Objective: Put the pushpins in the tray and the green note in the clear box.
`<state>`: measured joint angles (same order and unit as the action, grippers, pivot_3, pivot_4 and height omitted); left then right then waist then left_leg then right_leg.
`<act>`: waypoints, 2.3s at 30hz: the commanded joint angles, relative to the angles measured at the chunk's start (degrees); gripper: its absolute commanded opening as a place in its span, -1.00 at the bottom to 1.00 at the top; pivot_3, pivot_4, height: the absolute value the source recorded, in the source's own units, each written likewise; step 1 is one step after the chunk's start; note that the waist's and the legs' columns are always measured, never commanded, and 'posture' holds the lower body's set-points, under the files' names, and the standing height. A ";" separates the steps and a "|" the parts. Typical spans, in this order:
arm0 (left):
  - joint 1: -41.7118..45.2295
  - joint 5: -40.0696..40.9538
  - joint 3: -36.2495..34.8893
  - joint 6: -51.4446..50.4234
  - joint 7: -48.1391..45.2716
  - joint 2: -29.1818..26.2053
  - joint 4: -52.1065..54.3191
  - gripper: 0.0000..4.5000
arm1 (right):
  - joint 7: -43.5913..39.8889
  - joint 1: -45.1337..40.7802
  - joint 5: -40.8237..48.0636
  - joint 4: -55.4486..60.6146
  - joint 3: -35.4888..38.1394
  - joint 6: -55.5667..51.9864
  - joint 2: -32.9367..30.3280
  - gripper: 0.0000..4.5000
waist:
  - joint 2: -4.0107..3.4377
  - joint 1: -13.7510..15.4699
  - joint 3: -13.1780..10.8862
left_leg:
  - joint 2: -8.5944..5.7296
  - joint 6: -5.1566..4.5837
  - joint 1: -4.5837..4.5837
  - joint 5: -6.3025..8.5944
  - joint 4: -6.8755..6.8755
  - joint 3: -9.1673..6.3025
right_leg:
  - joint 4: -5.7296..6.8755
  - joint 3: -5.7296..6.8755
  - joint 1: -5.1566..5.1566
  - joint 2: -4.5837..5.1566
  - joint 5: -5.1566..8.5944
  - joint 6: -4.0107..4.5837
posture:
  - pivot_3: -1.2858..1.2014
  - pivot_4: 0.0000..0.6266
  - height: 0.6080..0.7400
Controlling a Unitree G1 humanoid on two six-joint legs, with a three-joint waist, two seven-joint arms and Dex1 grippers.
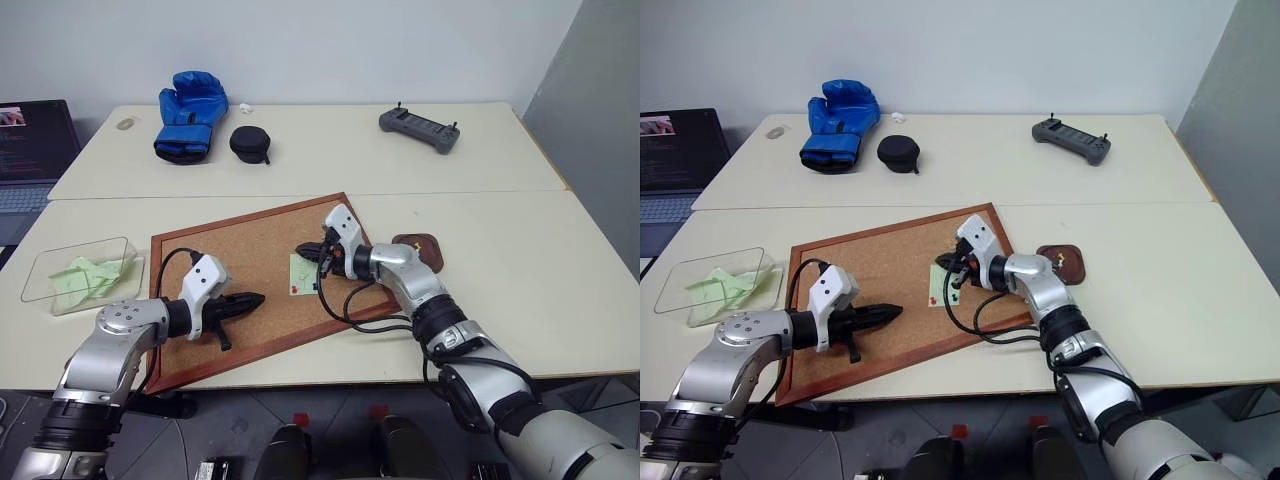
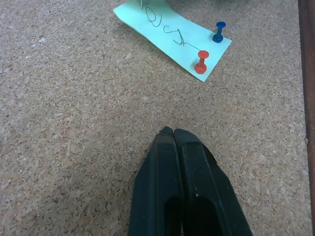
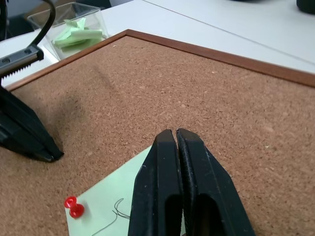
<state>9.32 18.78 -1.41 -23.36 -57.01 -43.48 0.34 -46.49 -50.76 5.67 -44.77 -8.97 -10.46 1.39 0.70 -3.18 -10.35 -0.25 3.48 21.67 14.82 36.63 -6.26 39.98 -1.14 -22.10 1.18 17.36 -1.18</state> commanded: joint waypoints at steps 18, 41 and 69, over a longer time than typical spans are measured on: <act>-2.06 -2.43 3.08 -1.45 0.19 -0.28 -1.29 -1.00 | 3.04 7.01 -0.93 28.52 0.83 -5.59 -9.77 -0.98 | -0.02 0.45 -0.01 | 0.02 0.00 0.09 0.00 0.00 -0.07 | -0.04 0.06 -0.02 0.02 0.00 -0.01 | 0.03 -0.52 1.00; 0.65 -3.46 4.81 -0.73 -0.84 0.67 -3.87 -1.00 | 16.91 22.58 3.00 39.76 14.63 -20.22 -22.17 -0.89 | -0.36 0.52 0.16 | -0.07 -0.02 0.06 0.00 -0.01 0.06 | -0.10 0.00 0.04 0.00 0.01 -0.03 | 0.03 -0.52 1.00; 1.57 -3.46 4.61 -1.22 -1.20 0.28 -4.28 -1.00 | -7.00 24.98 10.72 53.13 -1.67 -12.93 -26.49 0.04 | -0.37 0.79 0.16 | -0.06 -0.03 0.06 0.00 -0.03 0.02 | -0.21 0.06 0.09 -0.01 0.03 -0.06 | 0.03 -0.52 1.00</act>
<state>11.96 17.52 0.64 -23.15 -58.14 -43.24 -1.80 -51.74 -25.15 16.76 7.38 -7.96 -26.59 -26.42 0.34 -2.40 -10.19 -0.31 3.45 21.73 14.82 36.60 -6.25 39.75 -1.08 -22.00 1.17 17.39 -1.24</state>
